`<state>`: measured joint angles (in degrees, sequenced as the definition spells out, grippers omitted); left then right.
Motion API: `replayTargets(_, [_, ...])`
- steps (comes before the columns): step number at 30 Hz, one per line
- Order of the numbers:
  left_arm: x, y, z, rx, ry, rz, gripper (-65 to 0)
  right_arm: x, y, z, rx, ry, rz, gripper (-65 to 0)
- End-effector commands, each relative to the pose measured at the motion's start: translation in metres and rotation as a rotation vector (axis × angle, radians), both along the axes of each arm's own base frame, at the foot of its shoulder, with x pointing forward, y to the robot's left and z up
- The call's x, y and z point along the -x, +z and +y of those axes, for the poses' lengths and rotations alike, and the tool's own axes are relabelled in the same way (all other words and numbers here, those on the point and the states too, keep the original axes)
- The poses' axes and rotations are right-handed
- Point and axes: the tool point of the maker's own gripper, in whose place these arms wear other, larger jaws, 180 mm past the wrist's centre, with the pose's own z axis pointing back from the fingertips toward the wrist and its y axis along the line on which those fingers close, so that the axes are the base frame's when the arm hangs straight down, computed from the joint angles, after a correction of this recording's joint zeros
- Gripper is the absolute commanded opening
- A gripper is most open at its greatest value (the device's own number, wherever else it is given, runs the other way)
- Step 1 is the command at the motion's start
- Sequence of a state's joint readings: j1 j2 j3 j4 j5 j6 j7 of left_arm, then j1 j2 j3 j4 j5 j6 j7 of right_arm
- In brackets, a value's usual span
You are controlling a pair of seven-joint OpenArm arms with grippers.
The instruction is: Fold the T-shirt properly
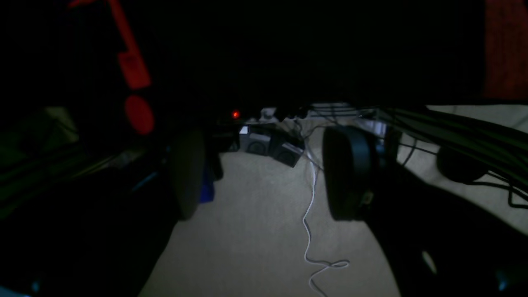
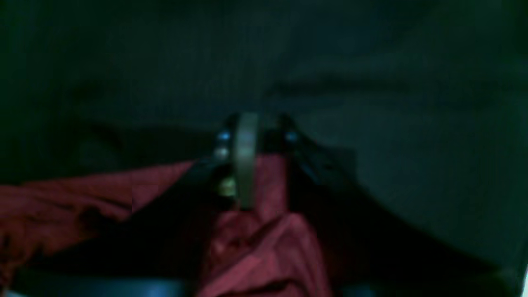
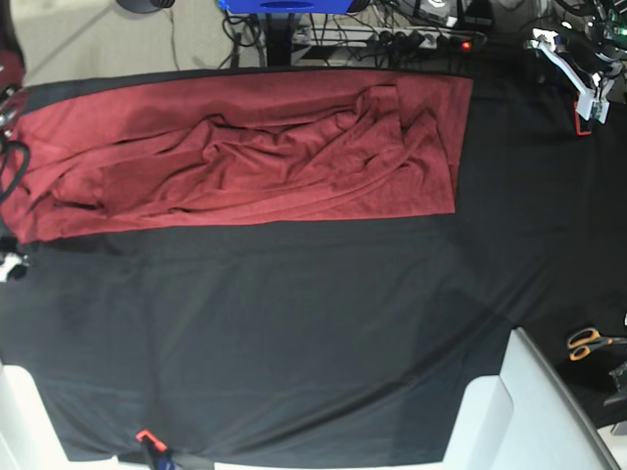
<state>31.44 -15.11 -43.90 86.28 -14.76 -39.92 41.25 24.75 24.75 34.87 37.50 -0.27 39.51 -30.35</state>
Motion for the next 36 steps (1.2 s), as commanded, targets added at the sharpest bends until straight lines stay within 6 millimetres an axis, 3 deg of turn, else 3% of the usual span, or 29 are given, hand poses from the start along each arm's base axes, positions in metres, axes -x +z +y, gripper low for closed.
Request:
replayTargets(1, [-0.004, 0.008, 0.007, -0.021, -0.010, -0.019, -21.9, -0.011, 0.020, -0.015, 0.028, -0.010, -0.048, -42.6])
replayTargets(3, [-0.004, 0.008, 0.007, -0.021, -0.010, -0.019, -21.9, -0.013, 0.022, -0.016, 0.032, -0.010, -0.053, -35.7])
replayTargets(6, [-0.004, 0.008, 0.007, -0.021, -0.010, -0.019, -21.9, -0.016, 0.023, -0.021, 0.044, -0.048, -0.064, -32.1])
replayTargets(8, [-0.004, 0.008, 0.007, -0.022, -0.008, -0.020, -21.9, -0.012, 0.015, -0.026, 0.042, -0.097, -0.051, -32.1])
replayTargets(16, [-0.004, 0.009, 0.008, -0.023, -0.006, -0.020, -21.9, -0.008, -0.008, -0.010, 0.025, -0.068, -0.024, -32.3])
replayTargets(23, [-0.004, 0.009, 0.008, -0.023, -0.006, -0.020, -21.9, -0.007, -0.010, -0.010, 0.023, -0.071, -0.034, -32.3])
replayTargets(28, [-0.004, 0.009, 0.008, -0.023, -0.006, -0.020, -21.9, 0.007, -0.020, -0.029, 0.079, -0.175, -0.015, -32.3])
replayTargets(34, [-0.004, 0.009, 0.008, -0.023, -0.006, -0.020, -21.9, 0.014, -0.025, -0.030, 0.086, -0.179, -0.008, -32.6])
replayTargets(36, [-0.004, 0.009, 0.008, -0.023, -0.006, -0.020, -21.9, 0.014, -0.025, -0.030, 0.085, -0.177, -0.009, -36.6])
